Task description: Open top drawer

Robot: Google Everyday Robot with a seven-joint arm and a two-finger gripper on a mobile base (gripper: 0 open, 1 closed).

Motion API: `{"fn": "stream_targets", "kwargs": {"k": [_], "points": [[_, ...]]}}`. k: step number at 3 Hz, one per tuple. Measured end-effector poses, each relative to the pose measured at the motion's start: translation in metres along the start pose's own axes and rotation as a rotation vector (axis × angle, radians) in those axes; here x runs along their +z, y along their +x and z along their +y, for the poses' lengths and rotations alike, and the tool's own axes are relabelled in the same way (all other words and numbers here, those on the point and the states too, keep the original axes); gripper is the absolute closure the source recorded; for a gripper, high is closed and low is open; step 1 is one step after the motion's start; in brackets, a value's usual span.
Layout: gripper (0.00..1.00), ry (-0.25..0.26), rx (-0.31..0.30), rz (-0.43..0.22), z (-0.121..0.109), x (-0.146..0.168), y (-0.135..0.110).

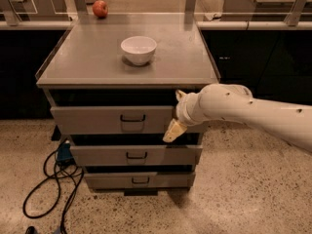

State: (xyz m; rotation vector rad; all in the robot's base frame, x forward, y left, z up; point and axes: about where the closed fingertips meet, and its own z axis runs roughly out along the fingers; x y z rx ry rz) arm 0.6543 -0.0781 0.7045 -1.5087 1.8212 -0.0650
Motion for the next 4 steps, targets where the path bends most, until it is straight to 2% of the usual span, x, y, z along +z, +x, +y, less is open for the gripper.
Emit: {"fn": "stream_targets", "kwargs": {"k": [1, 2, 3, 4], "points": [[0.00, -0.035, 0.033, 0.016, 0.004, 0.020, 0.007], [0.00, -0.062, 0.097, -0.005, 0.021, 0.040, 0.010], [0.00, -0.033, 0.157, -0.051, 0.029, 0.065, 0.006], [0.00, -0.033, 0.157, -0.051, 0.029, 0.065, 0.006]]}}
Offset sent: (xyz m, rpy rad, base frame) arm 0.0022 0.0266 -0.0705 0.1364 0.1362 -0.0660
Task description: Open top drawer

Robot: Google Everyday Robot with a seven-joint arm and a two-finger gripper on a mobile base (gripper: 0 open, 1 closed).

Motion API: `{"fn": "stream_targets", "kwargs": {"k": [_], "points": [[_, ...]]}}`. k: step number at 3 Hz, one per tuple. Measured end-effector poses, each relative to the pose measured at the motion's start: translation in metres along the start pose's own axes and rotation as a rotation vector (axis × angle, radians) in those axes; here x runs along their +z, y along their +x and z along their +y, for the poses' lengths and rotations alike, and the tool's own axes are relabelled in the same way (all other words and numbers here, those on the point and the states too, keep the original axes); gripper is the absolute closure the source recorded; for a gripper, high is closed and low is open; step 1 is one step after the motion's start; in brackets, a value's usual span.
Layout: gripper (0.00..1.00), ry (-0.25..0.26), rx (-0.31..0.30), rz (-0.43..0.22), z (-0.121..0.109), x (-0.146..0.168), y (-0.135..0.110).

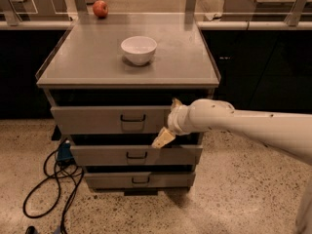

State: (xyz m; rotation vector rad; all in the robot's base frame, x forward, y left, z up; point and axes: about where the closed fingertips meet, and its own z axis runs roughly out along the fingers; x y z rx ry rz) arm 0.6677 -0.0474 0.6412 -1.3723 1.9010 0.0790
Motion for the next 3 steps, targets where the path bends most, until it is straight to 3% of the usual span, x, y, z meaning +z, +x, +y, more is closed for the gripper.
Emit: {"fn": "stream_targets", "kwargs": {"k": [3], "points": [[0.66, 0.000, 0.000, 0.000, 0.0001, 0.0001, 0.0000]]}}
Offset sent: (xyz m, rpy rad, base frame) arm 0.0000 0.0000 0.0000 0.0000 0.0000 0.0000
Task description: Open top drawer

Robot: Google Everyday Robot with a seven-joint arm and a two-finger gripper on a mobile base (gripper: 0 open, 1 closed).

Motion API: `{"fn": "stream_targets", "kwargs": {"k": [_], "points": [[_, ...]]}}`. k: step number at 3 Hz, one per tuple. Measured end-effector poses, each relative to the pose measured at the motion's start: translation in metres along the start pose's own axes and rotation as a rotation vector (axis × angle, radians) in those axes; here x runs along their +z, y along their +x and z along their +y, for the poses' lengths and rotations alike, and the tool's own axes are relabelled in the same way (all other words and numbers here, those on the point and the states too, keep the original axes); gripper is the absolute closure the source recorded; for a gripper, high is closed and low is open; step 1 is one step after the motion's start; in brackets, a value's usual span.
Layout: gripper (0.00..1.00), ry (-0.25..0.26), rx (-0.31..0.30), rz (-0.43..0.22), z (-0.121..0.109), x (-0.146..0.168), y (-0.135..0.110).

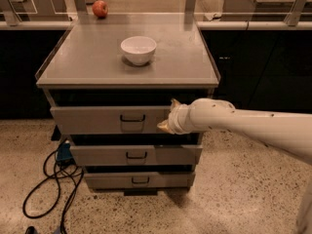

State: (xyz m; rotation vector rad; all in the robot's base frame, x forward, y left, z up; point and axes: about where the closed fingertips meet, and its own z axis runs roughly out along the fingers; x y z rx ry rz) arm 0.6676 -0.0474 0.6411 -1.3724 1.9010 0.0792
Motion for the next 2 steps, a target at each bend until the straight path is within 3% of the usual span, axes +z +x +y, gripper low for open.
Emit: {"fn": "stream_targets", "kwargs": {"k": [1, 2], "points": [[0.89, 0.000, 0.000, 0.000, 0.0000, 0.0000, 0.0000], [1.00, 0.000, 0.000, 0.000, -0.0001, -0.0002, -0.0002]]}}
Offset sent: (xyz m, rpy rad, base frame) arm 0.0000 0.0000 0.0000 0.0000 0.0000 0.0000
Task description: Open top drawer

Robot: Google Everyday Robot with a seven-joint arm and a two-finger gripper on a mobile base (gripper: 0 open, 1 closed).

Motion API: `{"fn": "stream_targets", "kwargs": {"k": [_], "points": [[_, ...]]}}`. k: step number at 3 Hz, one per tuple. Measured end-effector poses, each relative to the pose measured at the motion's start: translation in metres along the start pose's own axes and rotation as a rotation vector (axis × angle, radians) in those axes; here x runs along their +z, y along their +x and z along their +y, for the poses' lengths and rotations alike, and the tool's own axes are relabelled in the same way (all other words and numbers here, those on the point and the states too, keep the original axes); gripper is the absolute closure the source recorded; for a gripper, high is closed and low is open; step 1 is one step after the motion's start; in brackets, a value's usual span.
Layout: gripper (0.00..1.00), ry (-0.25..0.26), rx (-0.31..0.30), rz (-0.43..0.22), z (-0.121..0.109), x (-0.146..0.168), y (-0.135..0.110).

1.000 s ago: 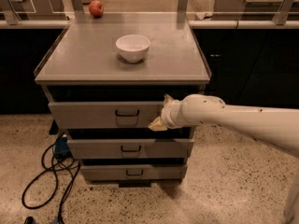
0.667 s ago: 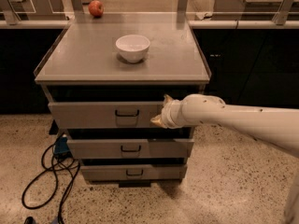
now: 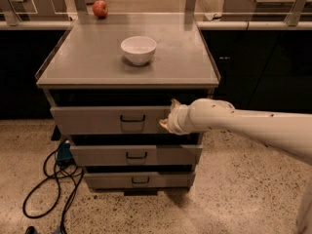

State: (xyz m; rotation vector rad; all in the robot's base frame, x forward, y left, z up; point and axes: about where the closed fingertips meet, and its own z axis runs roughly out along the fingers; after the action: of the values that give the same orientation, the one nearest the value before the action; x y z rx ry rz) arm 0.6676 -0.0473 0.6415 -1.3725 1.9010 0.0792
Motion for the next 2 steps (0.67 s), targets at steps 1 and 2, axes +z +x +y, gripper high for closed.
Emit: {"fn": "stream_targets", "kwargs": {"k": [1, 2], "points": [[1.00, 0.000, 0.000, 0.000, -0.0026, -0.0049, -0.0043], [1.00, 0.000, 0.000, 0.000, -0.0049, -0.0091, -0.0073]]}}
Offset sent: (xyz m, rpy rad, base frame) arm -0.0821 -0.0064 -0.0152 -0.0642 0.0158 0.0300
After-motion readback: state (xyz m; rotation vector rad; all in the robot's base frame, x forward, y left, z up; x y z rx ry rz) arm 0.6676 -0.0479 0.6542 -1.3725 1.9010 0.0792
